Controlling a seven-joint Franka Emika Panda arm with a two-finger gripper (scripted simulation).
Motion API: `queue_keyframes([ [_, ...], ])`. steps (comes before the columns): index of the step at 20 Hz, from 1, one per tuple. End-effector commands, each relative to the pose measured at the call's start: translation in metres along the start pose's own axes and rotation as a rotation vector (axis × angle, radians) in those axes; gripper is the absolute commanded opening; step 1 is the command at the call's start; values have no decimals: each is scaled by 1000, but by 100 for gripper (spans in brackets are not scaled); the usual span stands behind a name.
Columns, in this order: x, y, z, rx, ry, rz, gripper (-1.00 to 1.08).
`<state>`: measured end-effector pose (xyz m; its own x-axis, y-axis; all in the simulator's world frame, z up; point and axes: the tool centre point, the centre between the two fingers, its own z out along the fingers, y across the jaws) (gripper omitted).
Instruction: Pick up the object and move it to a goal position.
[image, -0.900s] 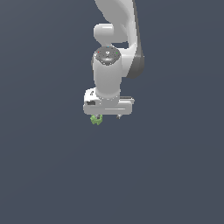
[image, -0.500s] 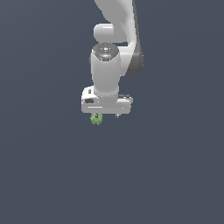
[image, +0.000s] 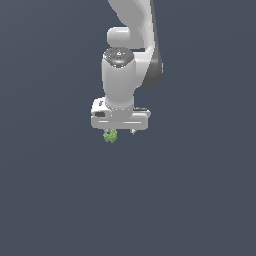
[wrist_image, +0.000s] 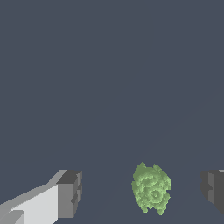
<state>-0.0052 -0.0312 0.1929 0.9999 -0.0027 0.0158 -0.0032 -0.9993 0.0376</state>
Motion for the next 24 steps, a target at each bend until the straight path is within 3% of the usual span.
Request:
queue_keyframes([
  [1, -3, 2, 4, 2, -1, 5, 100],
  [8, -22, 16, 29, 13, -6, 41, 100],
  [24, -96, 58, 99, 36, -18, 167, 100],
])
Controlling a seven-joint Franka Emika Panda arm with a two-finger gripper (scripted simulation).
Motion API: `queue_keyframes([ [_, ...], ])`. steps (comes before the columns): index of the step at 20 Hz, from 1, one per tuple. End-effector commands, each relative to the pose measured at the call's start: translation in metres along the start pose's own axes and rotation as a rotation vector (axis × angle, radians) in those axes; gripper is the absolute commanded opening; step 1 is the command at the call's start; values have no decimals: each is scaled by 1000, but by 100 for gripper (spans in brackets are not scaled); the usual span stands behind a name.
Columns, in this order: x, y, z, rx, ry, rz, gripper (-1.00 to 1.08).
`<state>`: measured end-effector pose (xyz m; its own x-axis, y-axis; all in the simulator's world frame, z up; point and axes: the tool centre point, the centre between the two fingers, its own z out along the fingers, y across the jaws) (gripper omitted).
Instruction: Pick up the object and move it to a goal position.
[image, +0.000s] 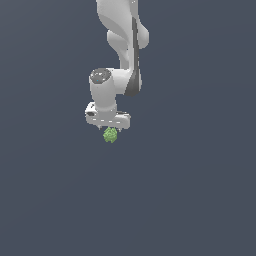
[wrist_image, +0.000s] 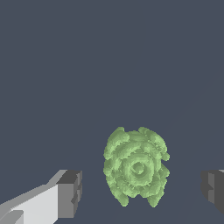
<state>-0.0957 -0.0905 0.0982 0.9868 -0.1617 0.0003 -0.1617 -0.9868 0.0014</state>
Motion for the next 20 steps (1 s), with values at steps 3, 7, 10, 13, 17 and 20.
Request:
queue_keyframes([
  [3, -8, 6, 7, 1, 0, 15, 100],
  [7, -8, 6, 7, 1, -1, 14, 100],
  [10, -9, 6, 11, 1, -1, 14, 100],
  [13, -9, 6, 21, 1, -1, 15, 100],
  [17, -10, 6, 40, 1, -1, 16, 100],
  [20, -10, 6, 51, 1, -1, 16, 100],
])
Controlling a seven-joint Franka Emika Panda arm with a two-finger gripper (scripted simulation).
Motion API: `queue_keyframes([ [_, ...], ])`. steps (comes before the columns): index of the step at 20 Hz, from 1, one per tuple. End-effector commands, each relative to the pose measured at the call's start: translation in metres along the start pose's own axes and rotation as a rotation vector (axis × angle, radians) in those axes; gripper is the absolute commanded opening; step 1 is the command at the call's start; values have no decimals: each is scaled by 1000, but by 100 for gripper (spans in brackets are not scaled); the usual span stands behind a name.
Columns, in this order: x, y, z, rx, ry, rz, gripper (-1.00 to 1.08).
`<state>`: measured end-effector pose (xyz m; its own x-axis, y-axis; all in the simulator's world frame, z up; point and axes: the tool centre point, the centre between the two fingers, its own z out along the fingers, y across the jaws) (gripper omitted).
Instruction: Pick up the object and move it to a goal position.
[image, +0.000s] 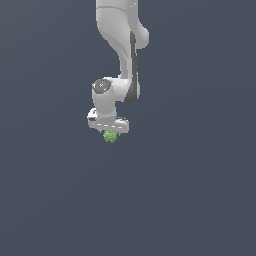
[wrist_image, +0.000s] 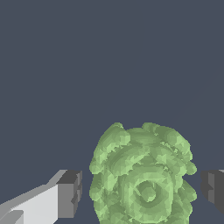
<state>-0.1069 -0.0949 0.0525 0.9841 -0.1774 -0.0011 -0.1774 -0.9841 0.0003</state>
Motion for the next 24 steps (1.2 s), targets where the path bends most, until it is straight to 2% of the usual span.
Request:
queue_keyframes([
  [1, 0, 0, 8, 0, 1, 0, 100],
  [5, 0, 0, 12, 0, 1, 0, 100],
  [6, 0, 0, 12, 0, 1, 0, -100],
  [18, 1, 0, 10, 0, 2, 1, -100],
  [24, 1, 0, -5, 0, 2, 1, -100],
])
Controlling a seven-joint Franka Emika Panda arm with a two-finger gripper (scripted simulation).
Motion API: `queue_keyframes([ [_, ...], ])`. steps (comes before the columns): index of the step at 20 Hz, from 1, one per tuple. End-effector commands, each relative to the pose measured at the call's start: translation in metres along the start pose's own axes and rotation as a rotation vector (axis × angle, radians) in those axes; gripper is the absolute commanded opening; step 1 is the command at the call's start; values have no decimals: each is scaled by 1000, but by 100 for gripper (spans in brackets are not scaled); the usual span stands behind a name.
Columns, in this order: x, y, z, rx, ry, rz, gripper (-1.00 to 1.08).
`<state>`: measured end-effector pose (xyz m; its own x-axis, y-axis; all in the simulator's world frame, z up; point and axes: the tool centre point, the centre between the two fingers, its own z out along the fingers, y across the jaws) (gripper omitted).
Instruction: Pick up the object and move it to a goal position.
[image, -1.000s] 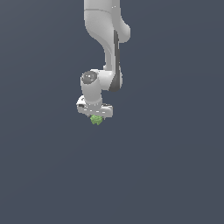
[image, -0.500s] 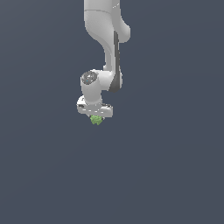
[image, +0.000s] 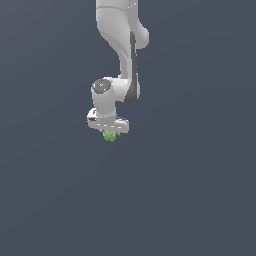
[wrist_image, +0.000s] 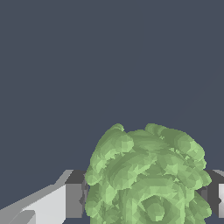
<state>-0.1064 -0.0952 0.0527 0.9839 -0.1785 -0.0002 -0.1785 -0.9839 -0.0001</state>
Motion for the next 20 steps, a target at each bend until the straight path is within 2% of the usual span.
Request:
queue_keyframes([
  [1, 1, 0, -10, 0, 1, 0, -100],
  [9, 2, -1, -64, 0, 1, 0, -100],
  [20, 6, -3, -175, -1, 1, 1, -100],
])
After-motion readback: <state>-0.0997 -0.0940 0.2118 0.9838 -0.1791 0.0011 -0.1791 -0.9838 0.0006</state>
